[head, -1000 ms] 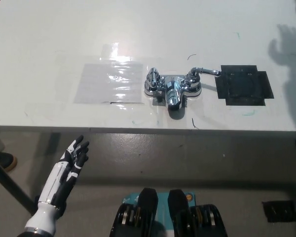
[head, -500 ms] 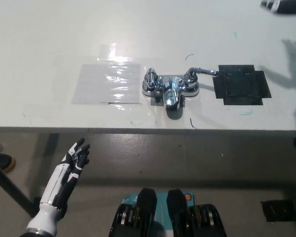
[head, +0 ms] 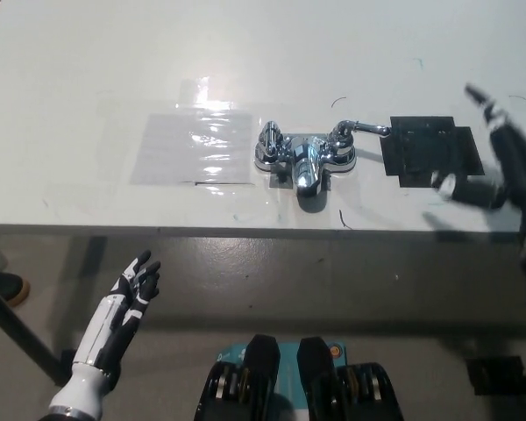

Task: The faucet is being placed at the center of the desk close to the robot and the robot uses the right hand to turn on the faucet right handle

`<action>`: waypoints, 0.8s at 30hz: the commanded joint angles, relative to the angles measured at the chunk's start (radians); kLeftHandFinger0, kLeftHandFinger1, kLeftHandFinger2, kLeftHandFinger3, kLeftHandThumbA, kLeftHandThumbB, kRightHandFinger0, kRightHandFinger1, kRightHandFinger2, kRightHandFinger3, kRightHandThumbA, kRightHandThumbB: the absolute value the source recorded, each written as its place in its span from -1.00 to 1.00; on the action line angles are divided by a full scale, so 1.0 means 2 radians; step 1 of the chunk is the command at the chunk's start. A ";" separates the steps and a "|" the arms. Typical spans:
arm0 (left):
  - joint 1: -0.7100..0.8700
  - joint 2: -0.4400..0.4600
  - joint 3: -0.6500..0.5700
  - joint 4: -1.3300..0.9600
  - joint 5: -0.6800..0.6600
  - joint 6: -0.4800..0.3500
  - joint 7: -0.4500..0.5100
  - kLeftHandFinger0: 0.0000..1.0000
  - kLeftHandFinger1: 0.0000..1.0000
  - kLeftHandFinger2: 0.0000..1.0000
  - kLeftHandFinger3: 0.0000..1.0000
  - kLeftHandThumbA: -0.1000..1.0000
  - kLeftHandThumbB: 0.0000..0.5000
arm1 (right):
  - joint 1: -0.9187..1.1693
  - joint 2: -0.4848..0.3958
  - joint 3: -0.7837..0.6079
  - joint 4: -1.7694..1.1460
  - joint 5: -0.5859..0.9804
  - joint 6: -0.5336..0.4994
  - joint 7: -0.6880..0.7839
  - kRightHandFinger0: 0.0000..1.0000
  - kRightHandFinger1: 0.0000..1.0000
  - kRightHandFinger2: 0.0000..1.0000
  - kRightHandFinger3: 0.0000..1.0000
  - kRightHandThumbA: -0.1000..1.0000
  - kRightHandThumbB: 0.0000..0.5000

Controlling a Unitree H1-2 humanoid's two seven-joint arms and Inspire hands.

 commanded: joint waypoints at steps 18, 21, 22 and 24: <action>-0.071 0.011 0.011 0.001 -0.008 -0.024 -0.004 1.00 1.00 1.00 1.00 0.75 -0.42 | 0.222 0.102 -0.047 -0.237 0.175 -0.287 -0.073 1.00 1.00 1.00 1.00 0.80 -0.19; -0.065 0.010 0.010 -0.002 -0.007 -0.023 -0.004 1.00 1.00 1.00 1.00 0.76 -0.44 | 0.230 0.106 -0.041 -0.192 0.149 -0.290 -0.072 1.00 1.00 1.00 1.00 0.85 -0.19; -0.060 0.009 0.008 -0.003 -0.005 -0.024 -0.004 1.00 1.00 1.00 1.00 0.76 -0.43 | 0.236 0.106 -0.041 -0.178 0.144 -0.291 -0.070 1.00 1.00 1.00 1.00 0.84 -0.25; -0.054 0.008 0.006 -0.004 -0.007 -0.026 -0.006 1.00 1.00 1.00 1.00 0.75 -0.46 | 0.237 0.107 -0.043 -0.142 0.143 -0.293 -0.069 1.00 1.00 1.00 1.00 0.68 -0.42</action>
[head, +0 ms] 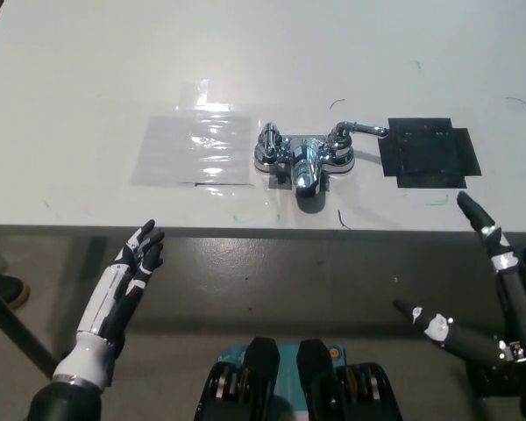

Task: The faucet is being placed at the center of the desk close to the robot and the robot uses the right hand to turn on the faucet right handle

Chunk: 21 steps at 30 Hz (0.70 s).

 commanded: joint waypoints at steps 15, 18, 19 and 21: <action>0.050 0.003 -0.010 -0.027 0.002 -0.026 -0.007 1.00 1.00 1.00 1.00 0.67 -0.37 | 0.038 0.021 -0.038 0.230 0.066 -0.182 -0.030 1.00 1.00 1.00 1.00 0.50 -0.51; 0.052 0.003 -0.012 -0.022 0.010 -0.029 -0.004 1.00 1.00 1.00 1.00 0.67 -0.37 | 0.038 0.022 -0.040 0.247 0.074 -0.189 -0.028 1.00 1.00 1.00 1.00 0.49 -0.50; 0.053 0.002 -0.012 -0.019 0.009 -0.032 -0.004 1.00 1.00 1.00 1.00 0.67 -0.34 | 0.037 0.021 -0.041 0.254 0.076 -0.192 -0.026 1.00 1.00 1.00 1.00 0.48 -0.54; 0.059 0.003 -0.012 -0.017 0.005 -0.034 -0.006 1.00 1.00 1.00 1.00 0.67 -0.29 | 0.038 0.022 -0.039 0.266 0.076 -0.197 -0.025 1.00 1.00 1.00 1.00 0.47 -0.54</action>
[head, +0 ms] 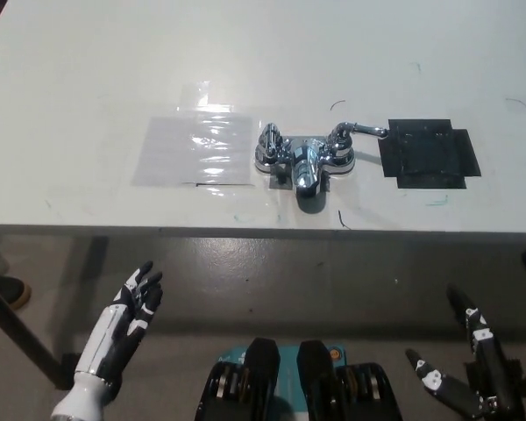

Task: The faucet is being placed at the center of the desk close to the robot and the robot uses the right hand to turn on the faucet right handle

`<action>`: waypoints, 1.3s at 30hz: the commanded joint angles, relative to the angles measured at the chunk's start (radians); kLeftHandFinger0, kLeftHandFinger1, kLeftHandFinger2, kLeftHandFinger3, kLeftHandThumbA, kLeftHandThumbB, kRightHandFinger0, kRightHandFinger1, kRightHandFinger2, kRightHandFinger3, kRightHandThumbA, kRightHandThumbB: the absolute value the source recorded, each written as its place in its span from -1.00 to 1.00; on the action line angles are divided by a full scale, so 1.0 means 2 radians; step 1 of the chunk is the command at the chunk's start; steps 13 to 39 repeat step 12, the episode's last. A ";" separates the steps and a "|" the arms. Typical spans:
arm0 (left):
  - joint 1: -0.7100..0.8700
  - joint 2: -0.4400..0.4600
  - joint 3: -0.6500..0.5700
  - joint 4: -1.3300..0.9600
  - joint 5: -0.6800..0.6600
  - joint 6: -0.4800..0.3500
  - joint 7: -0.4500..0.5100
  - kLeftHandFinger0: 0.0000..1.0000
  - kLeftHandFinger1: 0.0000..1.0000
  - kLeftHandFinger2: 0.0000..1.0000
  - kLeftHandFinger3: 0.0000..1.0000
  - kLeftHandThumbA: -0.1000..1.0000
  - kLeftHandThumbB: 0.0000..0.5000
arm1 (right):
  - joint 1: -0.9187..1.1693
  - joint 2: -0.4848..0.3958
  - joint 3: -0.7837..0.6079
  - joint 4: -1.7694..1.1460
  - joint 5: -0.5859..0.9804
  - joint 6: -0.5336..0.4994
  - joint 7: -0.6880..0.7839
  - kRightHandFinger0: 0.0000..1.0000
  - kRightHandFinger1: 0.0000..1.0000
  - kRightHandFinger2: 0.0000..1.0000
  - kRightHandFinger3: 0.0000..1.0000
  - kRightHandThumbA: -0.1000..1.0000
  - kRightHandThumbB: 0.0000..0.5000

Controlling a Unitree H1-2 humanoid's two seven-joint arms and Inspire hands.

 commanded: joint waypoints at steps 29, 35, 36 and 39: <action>0.017 0.004 -0.003 -0.016 0.008 -0.024 -0.003 1.00 1.00 1.00 1.00 0.66 -0.28 | 0.007 0.009 -0.003 0.009 0.025 -0.045 -0.005 1.00 1.00 1.00 1.00 0.39 -0.61; 0.017 0.004 -0.003 -0.016 0.008 -0.024 -0.003 1.00 1.00 1.00 1.00 0.66 -0.28 | 0.007 0.009 -0.003 0.009 0.025 -0.045 -0.005 1.00 1.00 1.00 1.00 0.39 -0.61; 0.017 0.004 -0.003 -0.016 0.008 -0.024 -0.003 1.00 1.00 1.00 1.00 0.66 -0.28 | 0.007 0.009 -0.003 0.009 0.025 -0.045 -0.005 1.00 1.00 1.00 1.00 0.39 -0.61; 0.017 0.004 -0.003 -0.016 0.008 -0.024 -0.003 1.00 1.00 1.00 1.00 0.66 -0.28 | 0.007 0.009 -0.003 0.009 0.025 -0.045 -0.005 1.00 1.00 1.00 1.00 0.39 -0.61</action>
